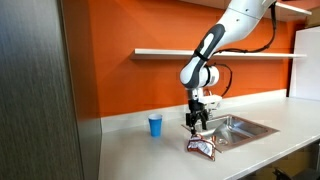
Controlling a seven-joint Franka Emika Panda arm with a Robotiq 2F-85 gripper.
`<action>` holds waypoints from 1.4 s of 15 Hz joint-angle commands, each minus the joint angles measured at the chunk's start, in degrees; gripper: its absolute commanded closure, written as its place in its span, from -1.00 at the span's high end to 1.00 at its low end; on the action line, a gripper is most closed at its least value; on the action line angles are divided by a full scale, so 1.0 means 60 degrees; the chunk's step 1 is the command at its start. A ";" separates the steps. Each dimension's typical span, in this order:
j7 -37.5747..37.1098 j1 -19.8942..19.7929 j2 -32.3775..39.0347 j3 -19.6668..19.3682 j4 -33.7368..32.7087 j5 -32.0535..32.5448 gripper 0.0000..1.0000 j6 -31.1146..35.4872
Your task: Remove the brown packet from the sink and put it on the counter
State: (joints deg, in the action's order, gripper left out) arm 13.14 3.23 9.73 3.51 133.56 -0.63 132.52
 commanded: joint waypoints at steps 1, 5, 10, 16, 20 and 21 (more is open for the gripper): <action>0.0146 -0.0156 -0.0622 -0.0003 0.0133 -0.0041 1.00 -0.0309; 0.0110 -0.0219 -0.1015 -0.0144 0.0284 -0.0108 1.00 -0.0289; -0.0011 -0.0412 -0.1886 -0.0482 0.0843 -0.0180 1.00 -0.0283; -0.0170 -0.0672 -0.3191 -0.0983 0.1829 -0.0041 1.00 -0.0309; -0.0174 -0.0837 -0.3928 -0.1281 0.2440 0.0039 1.00 -0.0326; -0.0175 -0.0878 -0.4082 -0.1355 0.2562 0.0038 1.00 -0.0361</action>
State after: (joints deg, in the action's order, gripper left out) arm 12.85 -0.80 -9.75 -4.13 145.61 -0.79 131.90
